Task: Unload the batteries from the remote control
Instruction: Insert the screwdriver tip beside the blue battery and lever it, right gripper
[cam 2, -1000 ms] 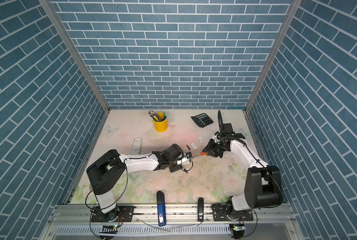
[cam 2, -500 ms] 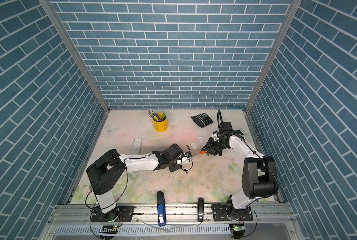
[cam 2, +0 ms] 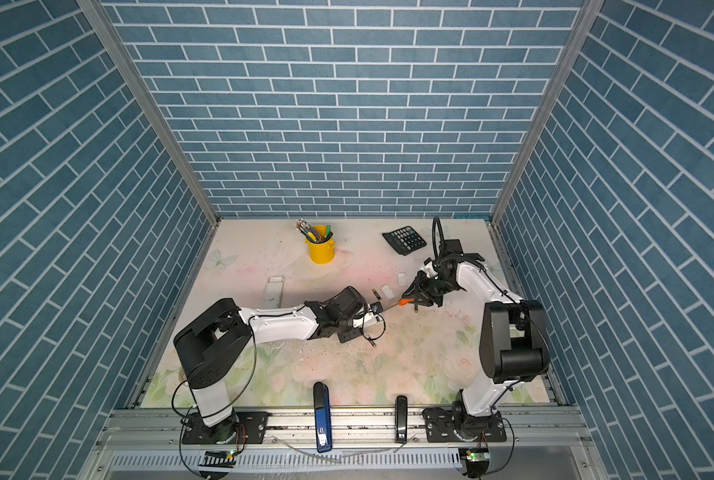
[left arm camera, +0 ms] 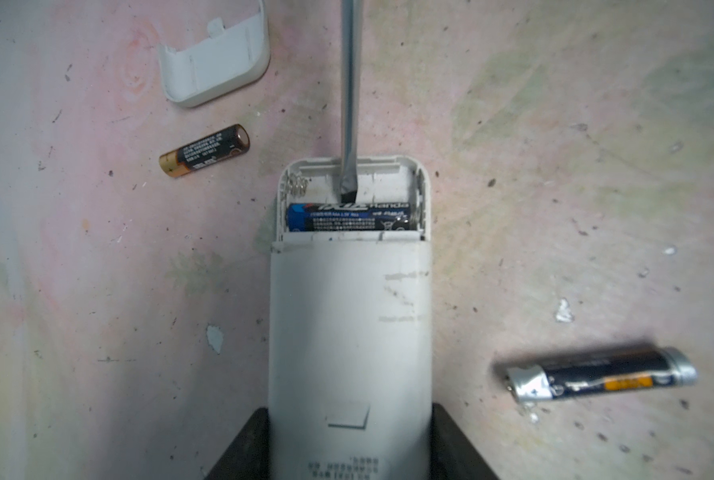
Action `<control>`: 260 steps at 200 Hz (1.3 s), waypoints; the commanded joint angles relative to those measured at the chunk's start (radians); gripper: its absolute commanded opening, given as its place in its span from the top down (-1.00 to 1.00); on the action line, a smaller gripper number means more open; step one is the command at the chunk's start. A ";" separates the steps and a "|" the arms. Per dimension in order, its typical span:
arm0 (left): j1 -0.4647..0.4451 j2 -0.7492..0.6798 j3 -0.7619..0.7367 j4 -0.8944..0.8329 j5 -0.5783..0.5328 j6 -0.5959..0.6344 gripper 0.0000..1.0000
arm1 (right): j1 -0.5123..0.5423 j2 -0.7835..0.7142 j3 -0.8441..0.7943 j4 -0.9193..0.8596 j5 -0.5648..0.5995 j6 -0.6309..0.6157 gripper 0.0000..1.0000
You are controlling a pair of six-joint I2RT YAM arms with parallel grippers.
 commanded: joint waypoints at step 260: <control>0.061 -0.012 -0.099 -0.051 0.059 -0.105 1.00 | -0.007 -0.240 0.066 -0.105 0.105 -0.106 1.00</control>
